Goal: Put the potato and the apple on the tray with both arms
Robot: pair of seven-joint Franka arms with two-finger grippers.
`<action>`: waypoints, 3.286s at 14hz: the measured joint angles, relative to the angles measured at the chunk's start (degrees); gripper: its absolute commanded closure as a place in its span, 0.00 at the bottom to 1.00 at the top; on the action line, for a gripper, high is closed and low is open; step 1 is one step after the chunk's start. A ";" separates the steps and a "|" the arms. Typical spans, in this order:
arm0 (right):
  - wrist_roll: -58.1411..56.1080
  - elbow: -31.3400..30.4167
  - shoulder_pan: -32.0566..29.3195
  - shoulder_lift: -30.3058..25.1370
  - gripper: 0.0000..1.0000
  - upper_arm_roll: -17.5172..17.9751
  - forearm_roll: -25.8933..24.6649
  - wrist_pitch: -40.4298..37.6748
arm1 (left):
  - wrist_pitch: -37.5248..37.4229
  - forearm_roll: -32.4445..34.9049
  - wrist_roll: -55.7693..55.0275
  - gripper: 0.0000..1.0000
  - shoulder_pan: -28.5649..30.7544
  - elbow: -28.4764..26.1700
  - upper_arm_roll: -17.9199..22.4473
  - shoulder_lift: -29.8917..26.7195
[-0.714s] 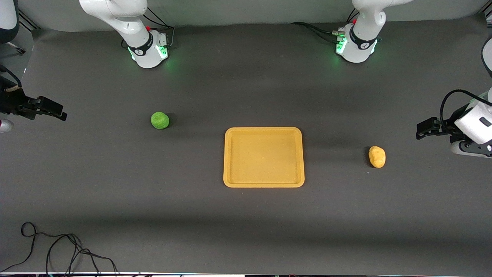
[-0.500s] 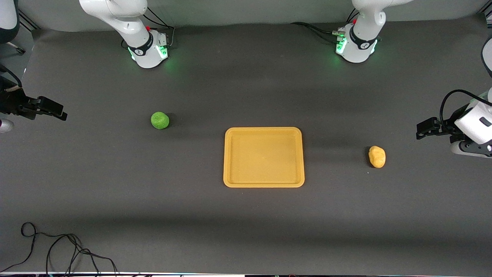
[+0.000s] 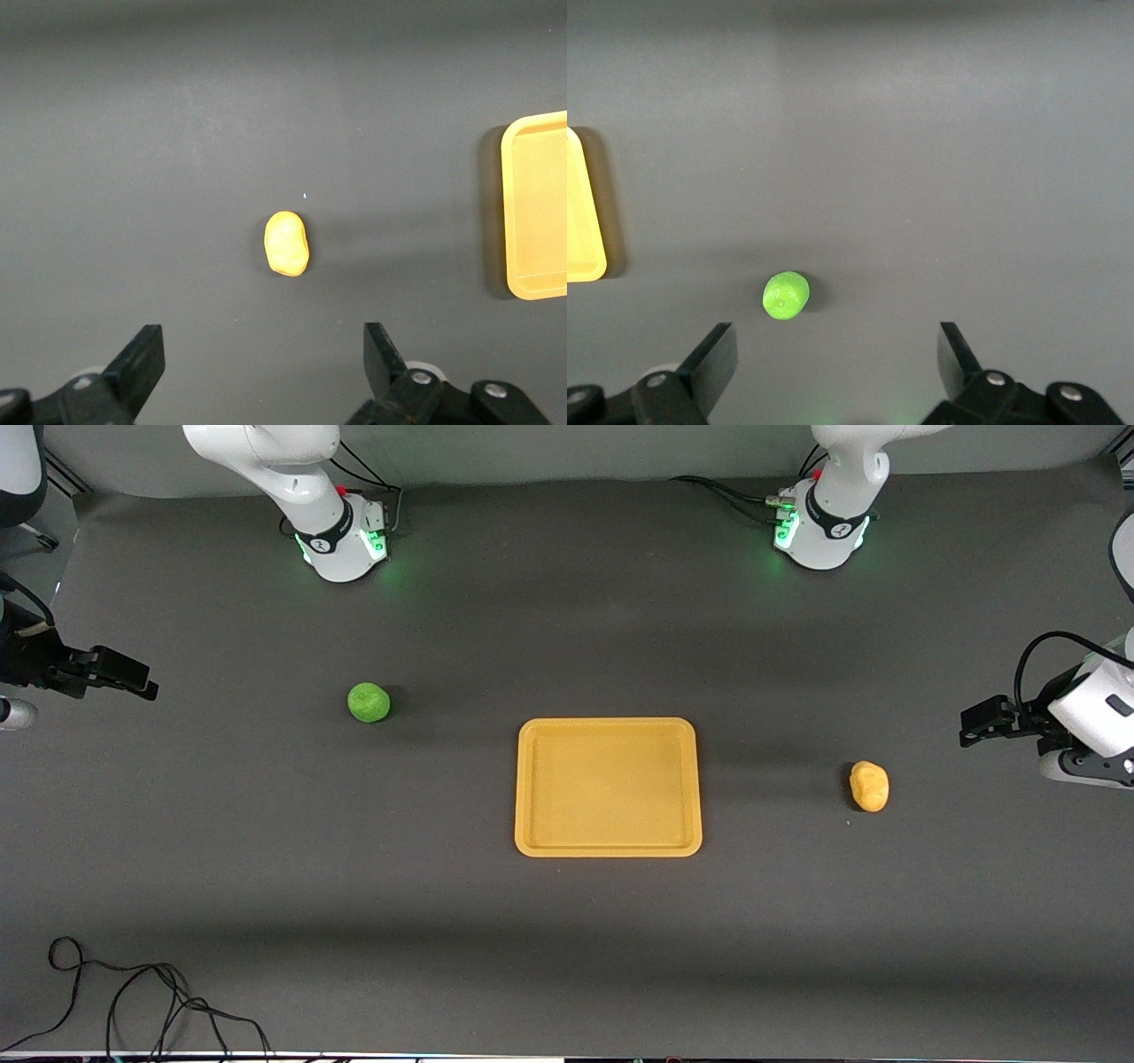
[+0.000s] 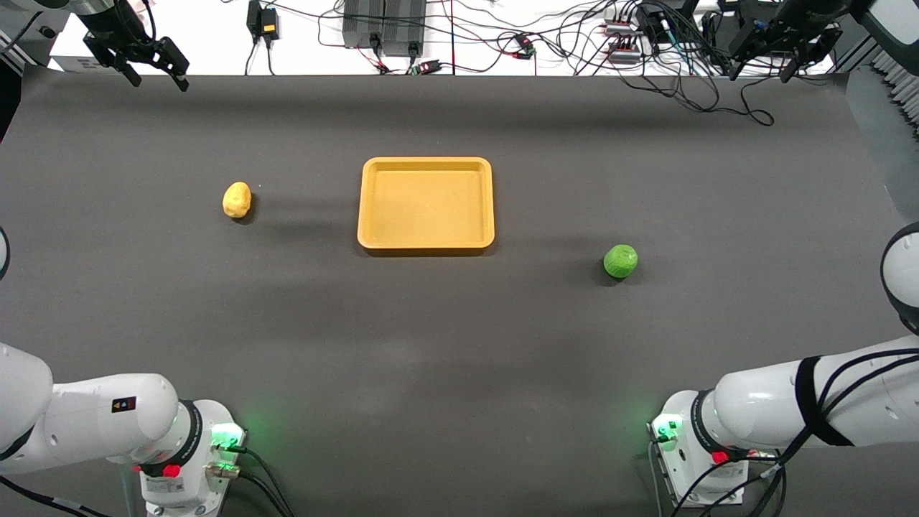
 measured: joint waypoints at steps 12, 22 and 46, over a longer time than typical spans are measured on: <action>0.00 0.03 0.01 0.24 0.00 -0.10 0.00 -0.05 | 28.70 0.20 0.07 0.01 0.48 -20.04 0.56 9.47; 0.04 0.11 0.06 0.32 0.00 -0.16 0.00 -0.05 | 33.14 0.23 0.05 0.20 0.55 -22.18 0.72 19.01; 10.77 -15.99 13.27 -14.02 0.00 -0.01 0.06 2.45 | 18.52 -0.56 -40.45 1.00 -30.25 -0.88 -2.23 27.47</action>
